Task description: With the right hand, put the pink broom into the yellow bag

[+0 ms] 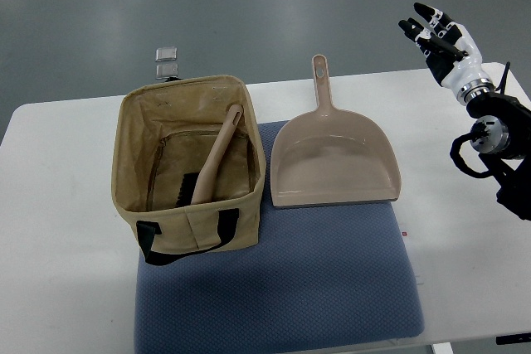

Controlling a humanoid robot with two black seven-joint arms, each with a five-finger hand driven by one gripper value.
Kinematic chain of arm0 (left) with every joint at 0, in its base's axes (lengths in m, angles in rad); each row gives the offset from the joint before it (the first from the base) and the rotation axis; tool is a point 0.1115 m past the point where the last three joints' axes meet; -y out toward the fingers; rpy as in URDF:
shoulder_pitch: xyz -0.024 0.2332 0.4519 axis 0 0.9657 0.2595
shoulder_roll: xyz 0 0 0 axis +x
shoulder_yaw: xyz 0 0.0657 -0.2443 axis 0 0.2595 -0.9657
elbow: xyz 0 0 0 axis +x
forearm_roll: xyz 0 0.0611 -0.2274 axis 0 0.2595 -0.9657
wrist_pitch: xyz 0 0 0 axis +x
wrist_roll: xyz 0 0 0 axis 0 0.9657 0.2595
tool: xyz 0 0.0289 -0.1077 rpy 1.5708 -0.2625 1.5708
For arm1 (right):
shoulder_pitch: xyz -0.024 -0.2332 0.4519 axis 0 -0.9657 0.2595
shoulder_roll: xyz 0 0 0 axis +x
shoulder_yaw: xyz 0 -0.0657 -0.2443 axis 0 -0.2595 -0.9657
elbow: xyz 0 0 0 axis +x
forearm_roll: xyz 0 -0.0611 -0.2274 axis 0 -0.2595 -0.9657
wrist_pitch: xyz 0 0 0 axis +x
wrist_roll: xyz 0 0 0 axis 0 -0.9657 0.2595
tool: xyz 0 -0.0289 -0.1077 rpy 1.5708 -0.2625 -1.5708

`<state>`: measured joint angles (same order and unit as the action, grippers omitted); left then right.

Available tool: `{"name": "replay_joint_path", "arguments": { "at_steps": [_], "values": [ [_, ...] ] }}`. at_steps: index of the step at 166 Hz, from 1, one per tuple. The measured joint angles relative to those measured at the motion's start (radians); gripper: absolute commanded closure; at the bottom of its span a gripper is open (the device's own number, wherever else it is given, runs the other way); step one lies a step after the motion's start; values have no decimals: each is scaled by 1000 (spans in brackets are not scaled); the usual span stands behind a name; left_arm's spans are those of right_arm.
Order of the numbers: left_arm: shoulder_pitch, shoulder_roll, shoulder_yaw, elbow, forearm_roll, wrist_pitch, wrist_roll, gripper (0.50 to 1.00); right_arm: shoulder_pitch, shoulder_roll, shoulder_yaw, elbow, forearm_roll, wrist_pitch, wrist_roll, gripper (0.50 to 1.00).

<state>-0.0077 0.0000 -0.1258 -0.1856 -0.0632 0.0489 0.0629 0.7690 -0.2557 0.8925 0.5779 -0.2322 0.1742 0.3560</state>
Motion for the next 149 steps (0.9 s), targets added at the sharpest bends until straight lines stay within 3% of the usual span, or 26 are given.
{"name": "replay_joint_path", "arguments": {
  "at_steps": [30,104,149],
  "values": [
    [0,0,0,0,0,0,0,500,-5,49,-9,0,15,-12,18,570],
    [0,0,0,0,0,0,0,500,-5,59,-17,-1,0,-11,27,570],
    [0,0,0,0,0,0,0,500,-19,58,-19,-6,-17,36,94,570]
  ]
}}
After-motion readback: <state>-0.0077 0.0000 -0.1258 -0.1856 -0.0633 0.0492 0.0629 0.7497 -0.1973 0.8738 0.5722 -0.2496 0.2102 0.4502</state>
